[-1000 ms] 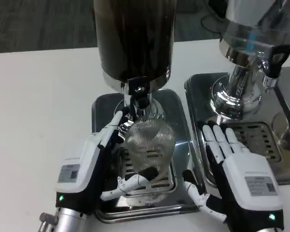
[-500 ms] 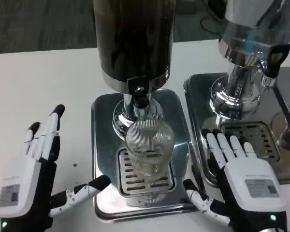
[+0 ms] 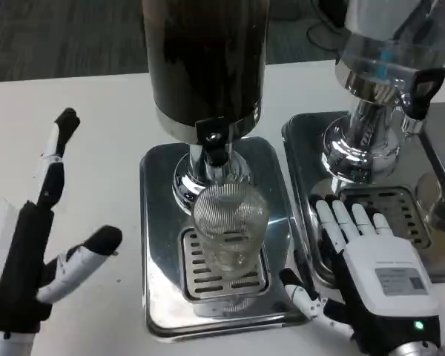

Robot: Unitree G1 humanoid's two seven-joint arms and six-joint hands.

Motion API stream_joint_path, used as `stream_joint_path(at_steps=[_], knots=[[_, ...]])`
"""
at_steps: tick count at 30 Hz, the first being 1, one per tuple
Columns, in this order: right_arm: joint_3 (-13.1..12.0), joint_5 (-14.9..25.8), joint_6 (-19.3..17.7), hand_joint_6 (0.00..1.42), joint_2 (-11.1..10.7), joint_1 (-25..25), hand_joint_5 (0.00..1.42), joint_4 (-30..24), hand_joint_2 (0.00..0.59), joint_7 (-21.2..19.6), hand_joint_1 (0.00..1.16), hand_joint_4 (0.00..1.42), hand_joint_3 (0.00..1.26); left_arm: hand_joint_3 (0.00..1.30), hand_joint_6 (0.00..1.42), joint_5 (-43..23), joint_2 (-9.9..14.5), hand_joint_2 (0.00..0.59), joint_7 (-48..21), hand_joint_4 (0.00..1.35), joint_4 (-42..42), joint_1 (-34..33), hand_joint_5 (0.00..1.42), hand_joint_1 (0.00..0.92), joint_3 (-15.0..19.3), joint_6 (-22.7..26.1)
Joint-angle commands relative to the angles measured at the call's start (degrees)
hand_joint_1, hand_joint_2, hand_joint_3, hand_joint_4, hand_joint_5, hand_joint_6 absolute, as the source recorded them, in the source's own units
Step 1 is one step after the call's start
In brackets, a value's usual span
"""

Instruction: Grasp the cup under the faucet to collect the drink, then remove the cup.

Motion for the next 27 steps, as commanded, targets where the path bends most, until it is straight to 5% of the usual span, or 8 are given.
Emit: stream_joint_path(at_steps=[1,10,27], knots=[[-0.19,1.12,-0.58,0.0,0.51,0.12,0.0,-0.1,0.319,-0.91,0.16,0.0,0.0,0.16,0.1,-22.42,3.13,0.1,-20.6,0.0,-5.8,-1.59,0.14,0.0,-2.4,-0.2],[0.07,1.25,-0.59,0.0,1.47,0.35,0.0,0.67,0.339,-2.21,0.22,0.0,0.0,0.07,0.11,-35.43,2.26,0.115,-42.94,0.0,-10.57,-3.67,0.12,0.0,-0.01,8.75],[-0.53,2.44,-0.31,0.02,2.38,1.08,0.0,0.85,0.342,-2.55,0.25,0.0,0.0,0.0,0.13,-32.94,-3.76,0.126,-56.7,0.0,-13.47,-8.78,0.13,0.0,3.19,19.09]])
